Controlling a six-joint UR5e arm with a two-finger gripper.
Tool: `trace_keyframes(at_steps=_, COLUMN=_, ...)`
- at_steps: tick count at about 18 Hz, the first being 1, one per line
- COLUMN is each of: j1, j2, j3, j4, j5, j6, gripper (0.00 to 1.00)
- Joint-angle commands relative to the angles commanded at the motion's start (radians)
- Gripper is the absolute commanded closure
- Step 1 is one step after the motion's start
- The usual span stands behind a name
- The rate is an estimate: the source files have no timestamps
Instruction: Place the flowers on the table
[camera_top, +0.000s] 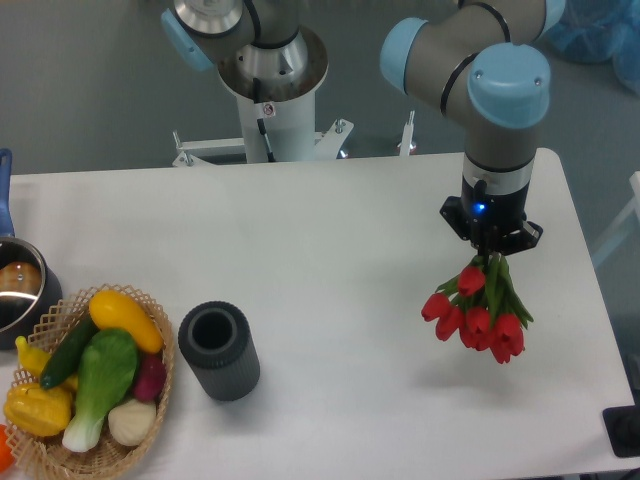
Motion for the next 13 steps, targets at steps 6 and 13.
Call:
trace_keyframes(at_steps=6, j1=0.0, j2=-0.017, j3=0.0, j4=0.0, j5=0.002, j6=-0.002, gripper=1.0)
trace_keyframes(at_steps=13, j1=-0.006, j2=-0.049, j3=-0.023, j4=0.009, j5=0.0, j6=-0.008, gripper=0.86)
